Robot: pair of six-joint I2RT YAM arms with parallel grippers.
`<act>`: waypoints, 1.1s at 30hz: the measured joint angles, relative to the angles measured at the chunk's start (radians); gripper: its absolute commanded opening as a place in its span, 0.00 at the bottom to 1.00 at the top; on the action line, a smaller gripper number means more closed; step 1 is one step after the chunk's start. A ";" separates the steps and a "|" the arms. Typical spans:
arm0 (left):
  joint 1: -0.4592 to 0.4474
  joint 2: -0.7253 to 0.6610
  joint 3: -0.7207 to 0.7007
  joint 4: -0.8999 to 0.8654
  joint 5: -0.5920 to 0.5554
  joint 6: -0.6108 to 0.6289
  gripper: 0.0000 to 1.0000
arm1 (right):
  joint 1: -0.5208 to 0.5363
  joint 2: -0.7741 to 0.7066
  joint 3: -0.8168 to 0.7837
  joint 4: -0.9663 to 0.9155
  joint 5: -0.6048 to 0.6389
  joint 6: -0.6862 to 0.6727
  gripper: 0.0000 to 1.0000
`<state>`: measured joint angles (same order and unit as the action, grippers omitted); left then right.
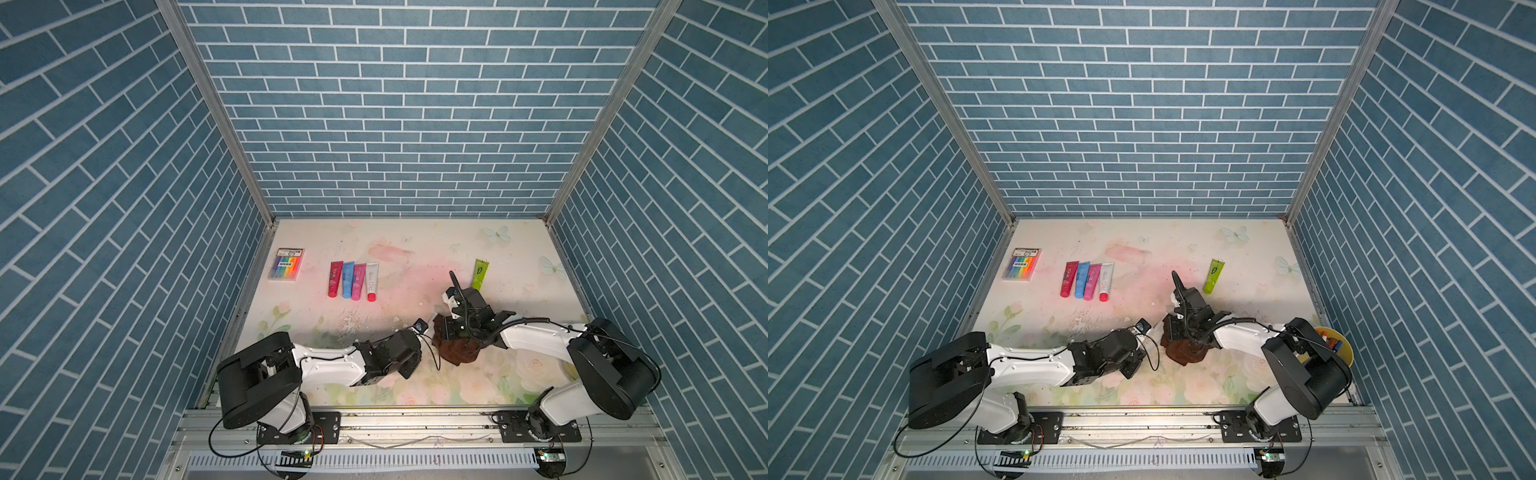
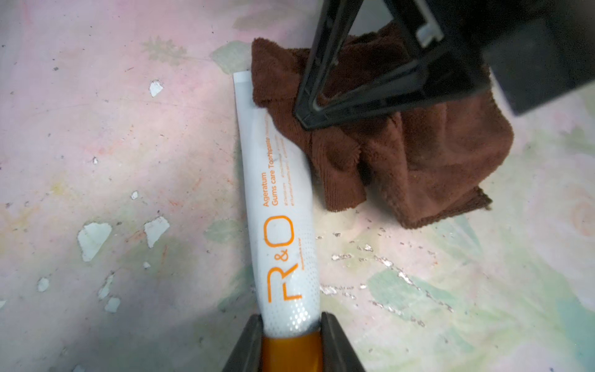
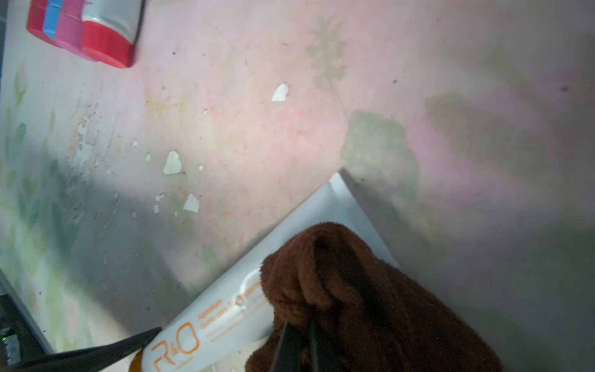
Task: Wipe the surface of the toothpaste tube
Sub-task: Wipe the dirt from the toothpaste tube.
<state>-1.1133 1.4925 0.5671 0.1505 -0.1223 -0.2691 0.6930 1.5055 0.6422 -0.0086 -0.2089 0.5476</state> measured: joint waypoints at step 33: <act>-0.002 0.000 0.000 -0.002 -0.008 0.006 0.05 | 0.053 -0.016 -0.014 -0.042 -0.138 -0.004 0.00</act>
<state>-1.1152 1.4925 0.5674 0.1482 -0.1307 -0.2630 0.7460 1.4891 0.6277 -0.0502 -0.3466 0.5438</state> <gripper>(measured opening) 0.299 0.057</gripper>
